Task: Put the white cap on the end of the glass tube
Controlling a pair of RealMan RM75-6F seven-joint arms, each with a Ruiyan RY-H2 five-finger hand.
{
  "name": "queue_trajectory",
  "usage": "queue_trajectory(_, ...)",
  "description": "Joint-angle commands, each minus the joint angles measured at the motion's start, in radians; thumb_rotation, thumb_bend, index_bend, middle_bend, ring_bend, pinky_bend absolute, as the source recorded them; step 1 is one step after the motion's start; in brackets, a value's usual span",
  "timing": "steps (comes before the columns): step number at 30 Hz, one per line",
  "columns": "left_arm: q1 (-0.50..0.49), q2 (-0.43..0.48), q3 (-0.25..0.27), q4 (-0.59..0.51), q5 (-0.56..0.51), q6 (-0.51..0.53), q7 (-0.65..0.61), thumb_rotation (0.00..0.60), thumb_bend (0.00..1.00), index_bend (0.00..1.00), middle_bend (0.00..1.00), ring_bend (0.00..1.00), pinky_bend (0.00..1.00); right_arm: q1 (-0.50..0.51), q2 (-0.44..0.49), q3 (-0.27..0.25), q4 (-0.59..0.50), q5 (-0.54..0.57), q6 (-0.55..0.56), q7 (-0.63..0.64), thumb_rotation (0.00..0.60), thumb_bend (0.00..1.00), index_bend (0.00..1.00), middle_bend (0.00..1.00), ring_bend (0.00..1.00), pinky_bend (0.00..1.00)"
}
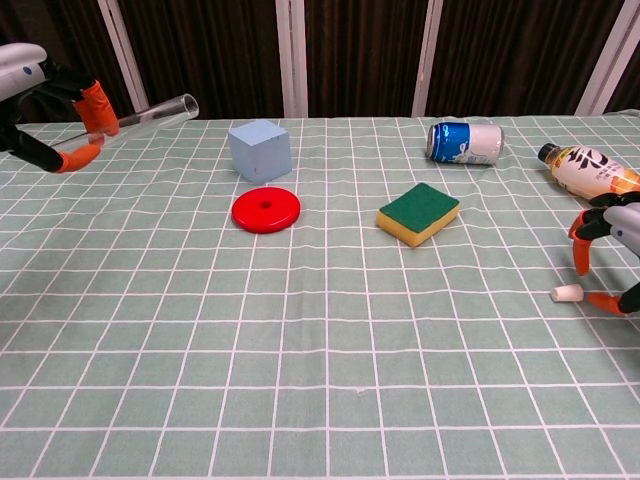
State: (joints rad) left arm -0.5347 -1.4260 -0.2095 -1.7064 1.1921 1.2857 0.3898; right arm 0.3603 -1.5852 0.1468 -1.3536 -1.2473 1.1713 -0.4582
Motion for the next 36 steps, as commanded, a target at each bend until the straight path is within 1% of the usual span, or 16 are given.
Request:
queue_trajectory(1,-0.001,-0.001,-0.001,0.004,-0.001,-0.002,-0.002,0.6,0.66,0.52,0.54,0.22,0.25,0.001,-0.004,-0.002,0.004,0.008,-0.003,-0.003,0.6,0.33,0.53,0.26,0.05,0.0)
queue_trajectory(19,-0.003,-0.014,-0.001,0.036,-0.014,-0.016,-0.01,0.6,0.66,0.52,0.54,0.22,0.25,0.022,-0.033,-0.002,0.015,0.041,-0.013,-0.029,0.6,0.33,0.53,0.26,0.05,0.0)
queue_trajectory(21,-0.003,-0.014,0.0,0.04,-0.015,-0.018,-0.012,0.6,0.66,0.52,0.54,0.22,0.25,0.023,-0.035,-0.002,0.017,0.048,-0.015,-0.034,0.6,0.33,0.54,0.26,0.05,0.0)
queue_trajectory(26,-0.001,-0.017,0.003,0.05,-0.017,-0.023,-0.019,0.6,0.66,0.52,0.54,0.22,0.25,0.024,-0.037,-0.002,0.018,0.059,-0.017,-0.031,0.6,0.33,0.63,0.26,0.05,0.0)
queue_trajectory(28,-0.001,-0.019,0.003,0.055,-0.019,-0.024,-0.023,0.6,0.66,0.52,0.54,0.22,0.25,0.023,-0.036,-0.004,0.016,0.056,-0.014,-0.025,0.6,0.33,0.65,0.27,0.05,0.0)
queue_trajectory(32,0.0,-0.027,0.0,0.065,-0.023,-0.026,-0.034,0.6,0.66,0.52,0.54,0.22,0.25,0.024,-0.031,-0.003,0.006,0.046,-0.004,-0.011,0.6,0.33,0.65,0.27,0.05,0.0)
queue_trajectory(36,-0.002,-0.045,-0.011,0.081,-0.026,-0.021,-0.056,0.6,0.66,0.52,0.54,0.22,0.25,0.029,-0.011,0.008,-0.03,0.02,0.023,0.002,0.6,0.33,0.65,0.27,0.05,0.0)
